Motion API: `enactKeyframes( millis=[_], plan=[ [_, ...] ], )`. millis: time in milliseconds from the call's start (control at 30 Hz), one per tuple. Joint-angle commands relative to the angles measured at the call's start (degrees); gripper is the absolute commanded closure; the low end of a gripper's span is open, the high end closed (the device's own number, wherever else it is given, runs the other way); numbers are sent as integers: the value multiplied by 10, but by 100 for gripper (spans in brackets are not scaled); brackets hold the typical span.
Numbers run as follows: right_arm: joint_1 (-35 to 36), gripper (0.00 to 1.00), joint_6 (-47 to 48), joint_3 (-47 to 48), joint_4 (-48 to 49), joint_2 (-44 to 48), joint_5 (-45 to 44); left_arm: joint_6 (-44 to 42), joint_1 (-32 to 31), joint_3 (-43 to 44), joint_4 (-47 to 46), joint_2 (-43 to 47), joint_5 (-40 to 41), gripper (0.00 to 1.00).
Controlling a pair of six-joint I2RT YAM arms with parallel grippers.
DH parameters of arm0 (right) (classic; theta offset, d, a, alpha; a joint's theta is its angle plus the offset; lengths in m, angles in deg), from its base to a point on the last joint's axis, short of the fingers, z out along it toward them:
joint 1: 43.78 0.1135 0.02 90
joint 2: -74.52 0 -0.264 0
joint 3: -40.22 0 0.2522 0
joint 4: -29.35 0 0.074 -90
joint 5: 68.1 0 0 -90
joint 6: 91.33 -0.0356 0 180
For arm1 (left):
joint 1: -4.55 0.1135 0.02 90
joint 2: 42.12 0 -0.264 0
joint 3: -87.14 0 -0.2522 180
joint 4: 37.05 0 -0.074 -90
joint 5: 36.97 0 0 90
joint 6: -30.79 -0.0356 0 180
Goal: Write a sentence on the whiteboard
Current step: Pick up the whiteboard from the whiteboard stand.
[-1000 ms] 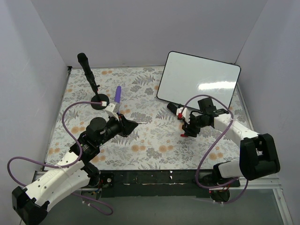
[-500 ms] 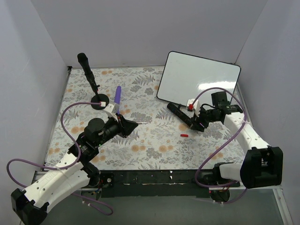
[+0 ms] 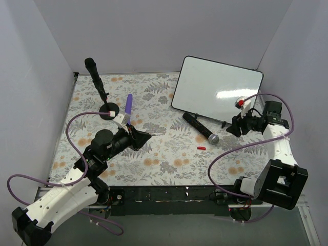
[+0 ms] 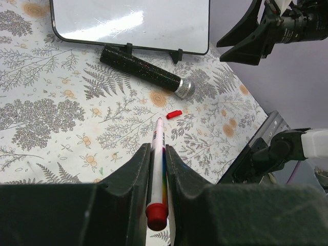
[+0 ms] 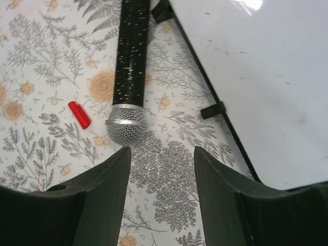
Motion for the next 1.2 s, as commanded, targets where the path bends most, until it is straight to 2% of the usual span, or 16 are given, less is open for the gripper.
enactKeyframes(
  millis=[0, 267, 300, 367, 667, 900, 1167],
  plan=[
    [-49, 41, -100, -4, 104, 13, 29, -10, 3, -3, -10, 13, -10, 100],
    [-98, 40, -297, -22, 269, -3, -42, -11, 3, -4, -10, 16, -13, 100],
    [-101, 39, -312, -26, 308, -7, -67, -11, 3, -4, -11, 17, -15, 100],
    [-109, 37, -334, -24, 324, -15, -70, -11, 3, -4, -11, 18, -16, 100],
    [-147, 32, -388, 25, 345, -124, -49, -13, 3, -4, -13, 19, -20, 100],
    [-148, 30, -421, 6, 413, -146, -104, -15, 3, -3, -17, 14, -28, 100],
    [-148, 29, -478, 23, 472, -200, -92, -17, 3, -3, -18, 8, -29, 100]
  ],
)
